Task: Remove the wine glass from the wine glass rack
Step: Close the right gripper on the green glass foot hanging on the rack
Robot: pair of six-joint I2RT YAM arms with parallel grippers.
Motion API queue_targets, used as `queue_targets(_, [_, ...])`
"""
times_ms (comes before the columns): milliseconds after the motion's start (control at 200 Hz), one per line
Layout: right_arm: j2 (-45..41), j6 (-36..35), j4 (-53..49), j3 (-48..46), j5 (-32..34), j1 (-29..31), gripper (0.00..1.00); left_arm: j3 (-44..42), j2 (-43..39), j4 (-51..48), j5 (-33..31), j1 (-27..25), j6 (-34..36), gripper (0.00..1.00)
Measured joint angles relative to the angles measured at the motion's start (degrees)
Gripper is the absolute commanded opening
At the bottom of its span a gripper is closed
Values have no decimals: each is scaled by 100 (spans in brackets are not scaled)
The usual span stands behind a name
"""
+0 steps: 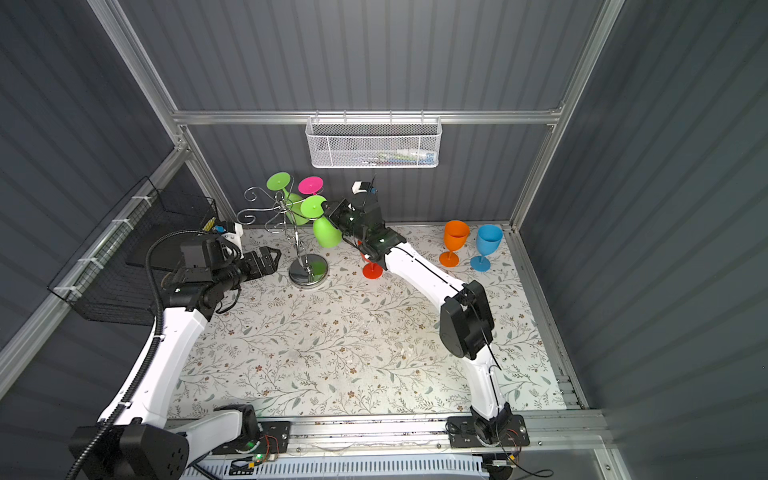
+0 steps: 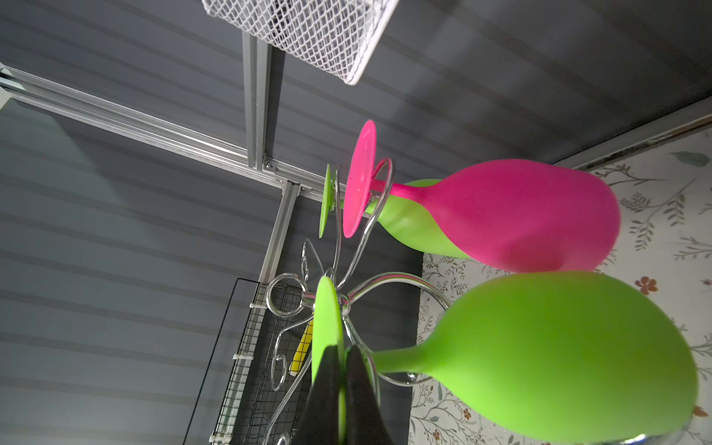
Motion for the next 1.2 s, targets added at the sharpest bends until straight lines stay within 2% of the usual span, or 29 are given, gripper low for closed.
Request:
queue_targets(315, [-651,-118,164,-584,146,7,0,-2,0,4,17,0,0,100])
queue_targets(600, [-787,-155,256,-874,173,7,0,-33,0,7,59,0,-2,100])
queue_targets(936, [-787,-236,175,-868,175,205,0,-48,0,7,74,0,-2,100])
queue_targets(1201, [-544,-249,-55,-238,133,295,0,-48,0,7,105,0,-2,100])
